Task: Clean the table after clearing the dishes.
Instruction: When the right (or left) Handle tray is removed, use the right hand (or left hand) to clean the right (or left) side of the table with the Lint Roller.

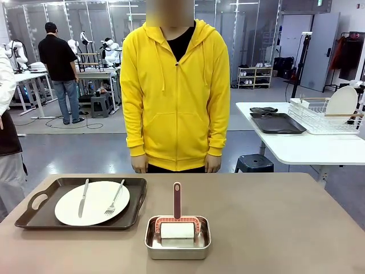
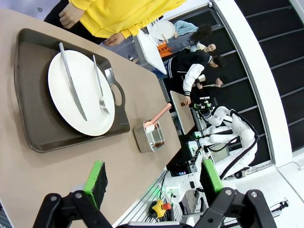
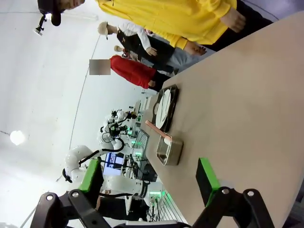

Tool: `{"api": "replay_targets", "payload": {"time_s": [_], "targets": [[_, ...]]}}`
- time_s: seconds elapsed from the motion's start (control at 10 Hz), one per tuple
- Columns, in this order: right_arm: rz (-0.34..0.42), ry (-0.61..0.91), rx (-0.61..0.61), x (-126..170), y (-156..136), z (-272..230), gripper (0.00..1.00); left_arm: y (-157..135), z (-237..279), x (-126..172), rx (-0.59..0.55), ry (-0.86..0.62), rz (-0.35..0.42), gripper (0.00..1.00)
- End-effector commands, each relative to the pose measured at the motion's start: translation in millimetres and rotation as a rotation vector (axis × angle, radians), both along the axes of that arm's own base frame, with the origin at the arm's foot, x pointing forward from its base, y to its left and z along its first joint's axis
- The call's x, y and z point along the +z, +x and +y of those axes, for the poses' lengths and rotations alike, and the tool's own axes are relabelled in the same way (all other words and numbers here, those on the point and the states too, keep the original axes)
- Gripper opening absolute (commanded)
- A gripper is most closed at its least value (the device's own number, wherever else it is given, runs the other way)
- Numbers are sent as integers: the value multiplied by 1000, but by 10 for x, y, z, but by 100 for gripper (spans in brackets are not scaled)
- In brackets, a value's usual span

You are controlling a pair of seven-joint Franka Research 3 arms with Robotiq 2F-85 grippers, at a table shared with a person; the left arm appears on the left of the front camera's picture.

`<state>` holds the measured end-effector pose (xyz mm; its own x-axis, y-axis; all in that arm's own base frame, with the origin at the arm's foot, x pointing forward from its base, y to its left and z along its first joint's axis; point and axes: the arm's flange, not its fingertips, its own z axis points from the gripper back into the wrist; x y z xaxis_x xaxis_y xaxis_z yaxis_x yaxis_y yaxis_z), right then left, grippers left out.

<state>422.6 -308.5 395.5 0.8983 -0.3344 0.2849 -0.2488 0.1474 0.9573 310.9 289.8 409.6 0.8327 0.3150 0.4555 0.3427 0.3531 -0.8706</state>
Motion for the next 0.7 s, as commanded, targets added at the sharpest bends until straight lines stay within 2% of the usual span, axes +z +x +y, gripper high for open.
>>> {"api": "replay_targets", "payload": {"time_s": [0.0,0.1,0.6], "targets": [[-55,-2,-57,60,10,36,100,-18,7,10,3,3,-6,100],[0,0,0,0,0,0,100,-18,7,10,3,3,-6,100],[0,0,0,0,0,0,100,-18,7,10,3,3,-6,100]]}}
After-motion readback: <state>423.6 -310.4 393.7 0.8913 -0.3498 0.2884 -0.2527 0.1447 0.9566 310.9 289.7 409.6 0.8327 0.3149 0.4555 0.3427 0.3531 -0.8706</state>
